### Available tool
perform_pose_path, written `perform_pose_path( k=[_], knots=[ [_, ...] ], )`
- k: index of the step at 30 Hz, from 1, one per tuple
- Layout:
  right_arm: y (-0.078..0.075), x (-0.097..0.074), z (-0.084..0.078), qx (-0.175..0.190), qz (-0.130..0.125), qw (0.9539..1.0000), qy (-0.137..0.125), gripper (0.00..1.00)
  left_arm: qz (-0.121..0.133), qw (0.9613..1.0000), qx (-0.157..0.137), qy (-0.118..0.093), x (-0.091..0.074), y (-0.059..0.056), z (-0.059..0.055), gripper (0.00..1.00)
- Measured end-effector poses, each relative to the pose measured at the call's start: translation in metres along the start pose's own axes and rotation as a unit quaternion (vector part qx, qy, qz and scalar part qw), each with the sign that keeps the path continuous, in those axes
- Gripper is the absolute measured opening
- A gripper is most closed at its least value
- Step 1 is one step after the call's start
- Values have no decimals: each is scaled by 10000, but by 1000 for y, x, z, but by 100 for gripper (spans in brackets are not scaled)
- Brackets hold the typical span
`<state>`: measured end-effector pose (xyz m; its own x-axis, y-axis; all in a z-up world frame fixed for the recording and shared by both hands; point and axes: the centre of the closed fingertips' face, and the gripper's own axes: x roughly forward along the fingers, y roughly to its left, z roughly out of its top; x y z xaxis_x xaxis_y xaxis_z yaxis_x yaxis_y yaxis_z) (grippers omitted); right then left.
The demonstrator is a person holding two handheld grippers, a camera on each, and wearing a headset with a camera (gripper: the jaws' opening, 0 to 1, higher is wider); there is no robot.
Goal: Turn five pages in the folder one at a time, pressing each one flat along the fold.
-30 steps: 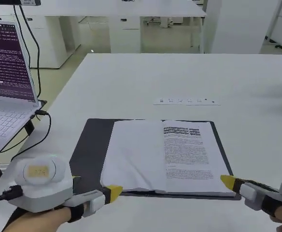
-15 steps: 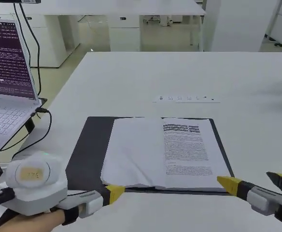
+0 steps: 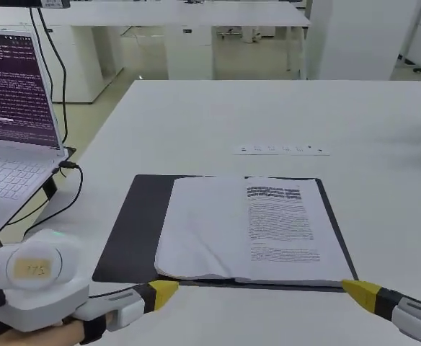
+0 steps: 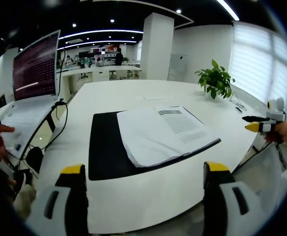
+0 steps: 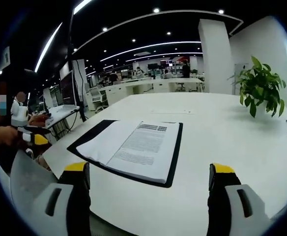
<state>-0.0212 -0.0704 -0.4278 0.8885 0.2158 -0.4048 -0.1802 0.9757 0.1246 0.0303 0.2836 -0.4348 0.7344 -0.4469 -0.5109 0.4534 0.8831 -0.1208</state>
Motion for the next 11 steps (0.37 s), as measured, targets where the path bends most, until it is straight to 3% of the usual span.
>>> perform_pose_path(
  k=[11],
  knots=[
    [-7,5,3,-59,-43,10000,52,100,-23,10000,-16,-45,-7,1,6,99]
  ],
)
